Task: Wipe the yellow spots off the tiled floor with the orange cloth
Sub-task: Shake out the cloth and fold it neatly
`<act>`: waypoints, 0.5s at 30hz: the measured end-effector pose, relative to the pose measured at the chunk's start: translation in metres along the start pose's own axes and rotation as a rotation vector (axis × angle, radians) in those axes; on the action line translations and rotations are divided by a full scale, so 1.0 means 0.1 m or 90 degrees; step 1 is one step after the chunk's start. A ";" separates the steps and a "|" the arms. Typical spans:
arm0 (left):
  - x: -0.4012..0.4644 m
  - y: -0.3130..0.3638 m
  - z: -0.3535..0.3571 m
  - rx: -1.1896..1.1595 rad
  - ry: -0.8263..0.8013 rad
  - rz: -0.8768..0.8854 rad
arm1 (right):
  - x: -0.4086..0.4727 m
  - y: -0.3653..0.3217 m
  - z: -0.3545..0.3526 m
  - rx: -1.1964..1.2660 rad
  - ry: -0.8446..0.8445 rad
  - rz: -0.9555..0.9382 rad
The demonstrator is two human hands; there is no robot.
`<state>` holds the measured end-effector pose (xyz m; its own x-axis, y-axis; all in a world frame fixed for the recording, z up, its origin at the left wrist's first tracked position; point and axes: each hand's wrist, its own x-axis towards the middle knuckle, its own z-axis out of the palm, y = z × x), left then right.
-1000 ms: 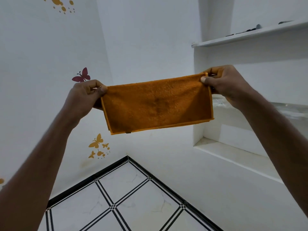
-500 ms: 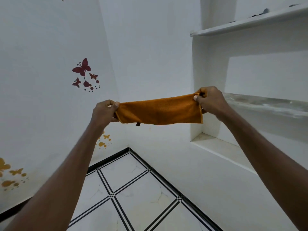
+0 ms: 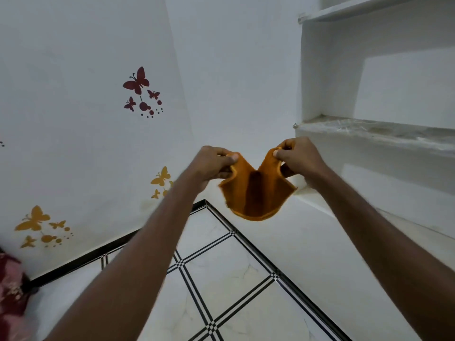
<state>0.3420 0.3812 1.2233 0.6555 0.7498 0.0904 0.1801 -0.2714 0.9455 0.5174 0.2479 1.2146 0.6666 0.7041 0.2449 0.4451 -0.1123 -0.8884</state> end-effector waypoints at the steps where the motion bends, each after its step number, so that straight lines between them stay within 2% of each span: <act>1: 0.02 0.02 0.14 0.006 -0.015 0.007 | -0.03 -0.03 0.09 0.029 -0.022 0.006; 7: 0.03 0.09 0.52 0.057 0.053 0.066 | -0.12 -0.04 0.22 0.178 0.005 0.094; 12: -0.07 0.13 0.58 0.179 0.052 0.105 | -0.26 -0.05 0.07 0.282 -0.105 0.139; 15: -0.12 0.24 0.53 0.154 0.037 0.114 | -0.28 -0.01 -0.08 0.309 -0.125 0.120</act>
<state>0.3773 0.3342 1.2287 0.6503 0.7088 0.2733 0.2401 -0.5331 0.8113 0.5030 0.2232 1.2116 0.5627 0.8261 0.0290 -0.0286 0.0545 -0.9981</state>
